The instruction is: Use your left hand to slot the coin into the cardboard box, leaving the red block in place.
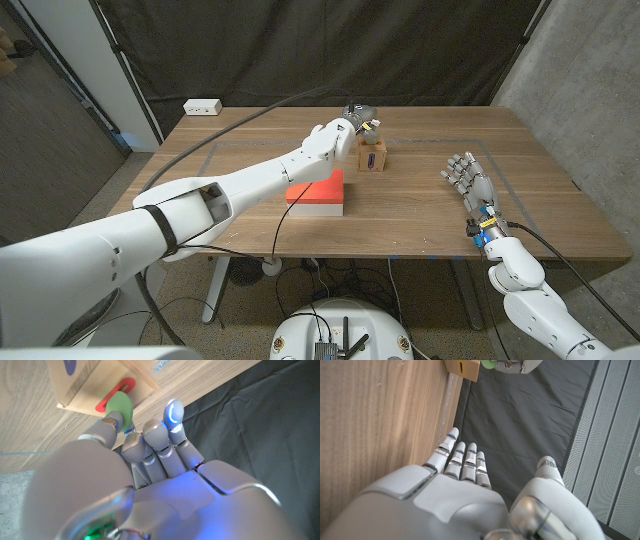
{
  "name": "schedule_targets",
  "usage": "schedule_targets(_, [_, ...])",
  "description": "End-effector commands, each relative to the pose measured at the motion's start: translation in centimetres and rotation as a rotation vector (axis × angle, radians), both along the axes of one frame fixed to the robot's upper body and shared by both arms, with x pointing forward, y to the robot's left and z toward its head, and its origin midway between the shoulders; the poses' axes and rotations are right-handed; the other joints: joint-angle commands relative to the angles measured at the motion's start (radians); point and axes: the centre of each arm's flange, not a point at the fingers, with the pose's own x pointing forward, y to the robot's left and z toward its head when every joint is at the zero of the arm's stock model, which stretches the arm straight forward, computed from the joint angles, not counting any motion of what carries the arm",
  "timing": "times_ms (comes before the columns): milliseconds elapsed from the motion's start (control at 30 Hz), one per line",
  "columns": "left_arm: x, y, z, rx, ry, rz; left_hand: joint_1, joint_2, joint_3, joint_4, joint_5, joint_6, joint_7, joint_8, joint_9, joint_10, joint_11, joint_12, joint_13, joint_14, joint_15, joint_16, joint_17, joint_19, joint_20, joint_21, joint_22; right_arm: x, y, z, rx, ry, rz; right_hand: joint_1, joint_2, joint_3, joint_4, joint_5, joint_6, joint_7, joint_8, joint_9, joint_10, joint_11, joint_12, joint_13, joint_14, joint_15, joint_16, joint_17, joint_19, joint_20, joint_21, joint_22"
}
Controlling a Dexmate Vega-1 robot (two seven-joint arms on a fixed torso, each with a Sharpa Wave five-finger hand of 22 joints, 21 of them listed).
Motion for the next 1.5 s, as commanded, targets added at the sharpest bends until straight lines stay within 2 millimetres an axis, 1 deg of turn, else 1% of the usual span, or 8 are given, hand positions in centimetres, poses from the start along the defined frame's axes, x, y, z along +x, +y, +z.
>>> schedule_targets(33, [-0.3, 0.2, 0.6, 0.001, -0.007, 0.004, 0.012, 0.000, -0.003, -0.001, 0.002, 0.005, -0.003, 0.004, 0.002, 0.001, -0.003, 0.000, 0.001, 0.002, -0.002, -0.002, 0.004, -0.001, -0.086, 0.003, 0.000, 0.1, 0.2, 0.2, 0.003, -0.004, 0.002, 0.005, 0.006, 0.000, -0.005, 0.005, 0.005, -0.001, -0.001, 0.006, 0.011, 0.002, -0.002, 0.000, 0.011, 0.002, 0.004, 0.001, 0.008, -0.001, -0.002, 0.002])
schedule_targets(200, [0.0, 0.1, 0.4, 0.003, 0.000, 0.003, 0.012, 0.001, -0.002, -0.001, 0.002, 0.005, -0.004, 0.006, 0.005, -0.002, -0.002, 0.004, 0.009, 0.003, -0.002, 0.000, 0.007, -0.003, -0.087, 0.005, 0.003, 0.2, 0.2, 0.1, 0.002, -0.002, 0.002, 0.005, 0.005, 0.000, -0.005, 0.005, 0.005, 0.000, -0.001, 0.006, 0.010, 0.002, -0.002, 0.000, 0.011, 0.003, 0.004, 0.001, 0.008, -0.001, -0.003, 0.002])
schedule_targets(400, [0.3, -0.1, 0.1, 0.005, 0.010, 0.000, 0.012, -0.001, -0.004, -0.001, 0.002, 0.006, -0.006, 0.004, 0.003, 0.002, -0.003, -0.004, -0.003, 0.001, -0.002, -0.004, 0.003, -0.003, -0.087, 0.004, 0.002, 0.1, 0.0, -0.1, -0.001, -0.002, -0.004, 0.005, 0.005, -0.001, -0.005, 0.005, 0.006, 0.000, -0.001, 0.006, 0.011, 0.000, -0.002, 0.000, 0.012, 0.003, 0.004, 0.001, 0.009, 0.000, -0.002, 0.002])
schedule_targets(633, [0.4, -0.3, 0.0, 0.005, 0.010, -0.004, 0.011, -0.001, -0.003, -0.001, 0.002, 0.006, -0.003, 0.004, 0.003, 0.002, -0.003, -0.005, -0.005, 0.001, -0.002, -0.003, 0.005, -0.003, -0.087, 0.005, 0.002, 0.1, -0.1, -0.1, 0.009, -0.001, -0.004, 0.004, 0.005, -0.001, -0.005, 0.005, 0.007, 0.001, 0.000, 0.006, 0.012, 0.001, -0.002, 0.000, 0.014, 0.002, 0.005, 0.001, 0.008, 0.000, -0.003, 0.002])
schedule_targets(800, [0.5, -0.4, -0.2, 0.004, 0.014, -0.005, 0.010, 0.000, -0.004, 0.000, 0.002, 0.005, -0.004, 0.003, 0.004, -0.002, -0.004, 0.002, 0.008, -0.004, -0.002, -0.007, 0.002, -0.005, -0.086, 0.000, -0.005, 0.2, -0.1, -0.2, 0.013, 0.001, -0.002, 0.004, 0.005, -0.001, -0.005, 0.005, 0.004, -0.001, -0.001, 0.006, 0.012, 0.004, -0.002, 0.000, 0.014, 0.005, 0.005, 0.000, 0.009, 0.001, -0.003, 0.002])
schedule_targets(933, [0.6, -0.4, -0.3, 0.004, 0.017, -0.005, 0.010, 0.000, -0.003, 0.000, 0.002, 0.004, -0.004, 0.003, 0.005, 0.003, -0.002, -0.007, -0.006, -0.001, -0.002, -0.004, 0.006, -0.002, -0.087, 0.006, 0.001, 0.2, -0.1, -0.2, 0.011, 0.001, -0.001, 0.004, 0.005, -0.001, -0.004, 0.005, 0.006, -0.001, -0.001, 0.006, 0.012, 0.001, -0.002, 0.000, 0.014, 0.005, 0.005, 0.000, 0.009, 0.001, -0.002, 0.002])
schedule_targets(1500, [1.3, -0.7, -1.4, 0.008, 0.031, -0.009, 0.011, -0.002, -0.005, -0.001, 0.001, 0.004, -0.006, 0.000, 0.003, -0.002, -0.003, -0.003, 0.006, -0.002, -0.003, -0.007, 0.004, -0.002, -0.087, 0.007, -0.001, 0.2, -0.1, -0.4, 0.010, 0.009, 0.002, 0.004, 0.005, -0.001, -0.005, 0.005, 0.006, -0.001, -0.001, 0.006, 0.012, 0.001, -0.002, 0.000, 0.015, 0.005, 0.005, 0.000, 0.010, 0.000, -0.003, 0.002])
